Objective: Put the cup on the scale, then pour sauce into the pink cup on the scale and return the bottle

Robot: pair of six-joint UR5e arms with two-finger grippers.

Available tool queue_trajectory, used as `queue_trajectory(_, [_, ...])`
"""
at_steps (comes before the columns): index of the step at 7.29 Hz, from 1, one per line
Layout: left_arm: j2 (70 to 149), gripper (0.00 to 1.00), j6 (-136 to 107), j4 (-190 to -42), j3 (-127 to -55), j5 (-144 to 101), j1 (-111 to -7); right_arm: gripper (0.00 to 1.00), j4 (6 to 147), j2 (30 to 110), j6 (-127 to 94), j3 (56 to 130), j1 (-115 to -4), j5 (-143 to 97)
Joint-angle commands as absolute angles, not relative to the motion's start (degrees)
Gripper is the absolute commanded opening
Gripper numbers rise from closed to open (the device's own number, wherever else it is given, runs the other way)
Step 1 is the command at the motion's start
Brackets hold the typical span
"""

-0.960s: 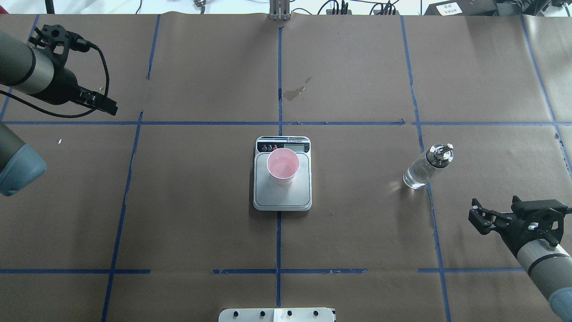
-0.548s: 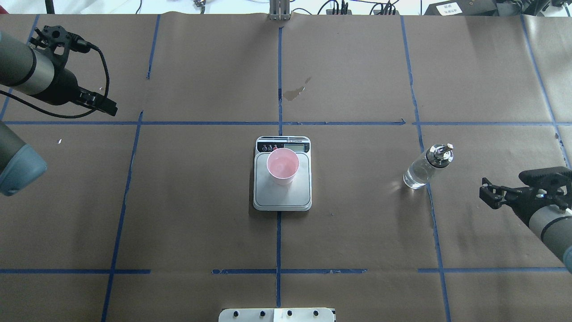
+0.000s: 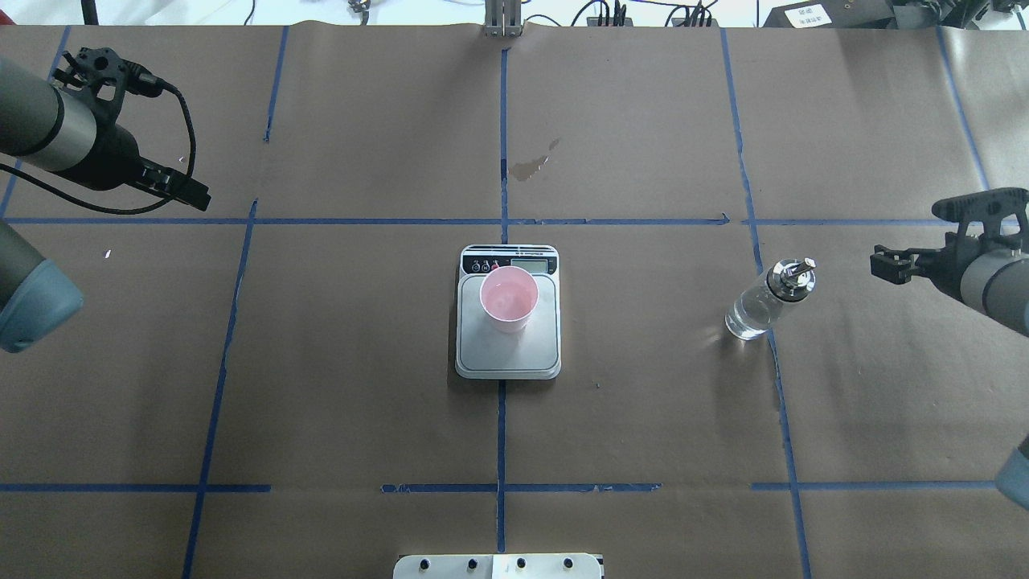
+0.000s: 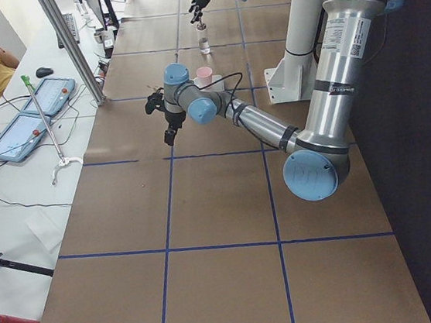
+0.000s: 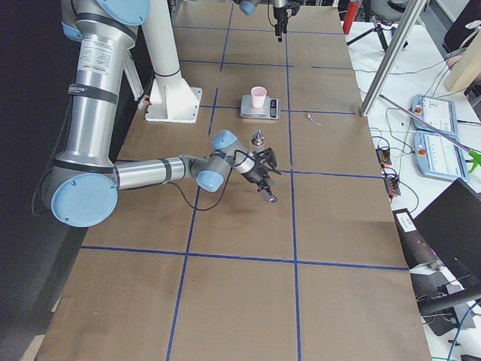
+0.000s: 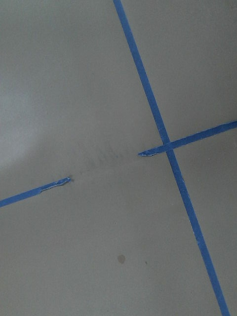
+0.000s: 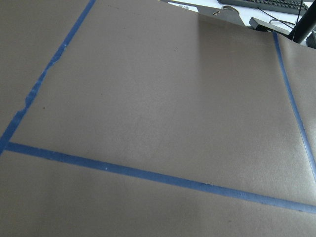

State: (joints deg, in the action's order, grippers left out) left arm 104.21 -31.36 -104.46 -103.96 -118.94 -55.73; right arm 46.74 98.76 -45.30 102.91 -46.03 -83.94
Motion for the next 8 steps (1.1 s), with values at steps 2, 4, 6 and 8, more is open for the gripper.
queue_trajectory(2, [102.31, 0.99, -21.92, -105.20, -100.83, -125.10, -61.14, 1.00, 64.88, 87.49, -28.71, 102.39, -62.09, -102.07])
queue_trajectory(4, [100.90, 0.99, -10.17, -105.29, -96.53, -129.54, -69.57, 1.00, 79.91, 81.76, -14.74, 101.35, -70.01, -111.22])
queue_trajectory(6, [100.81, 0.99, -4.50, -105.21, -90.91, -133.21, -77.48, 1.00, 83.65, 81.74, -4.28, 96.01, -78.00, -122.55])
queue_trajectory(8, [99.24, 0.99, -3.08, -104.94, -87.81, -134.30, -82.24, 1.00, 90.22, 81.83, 10.57, 90.90, -82.77, -125.42])
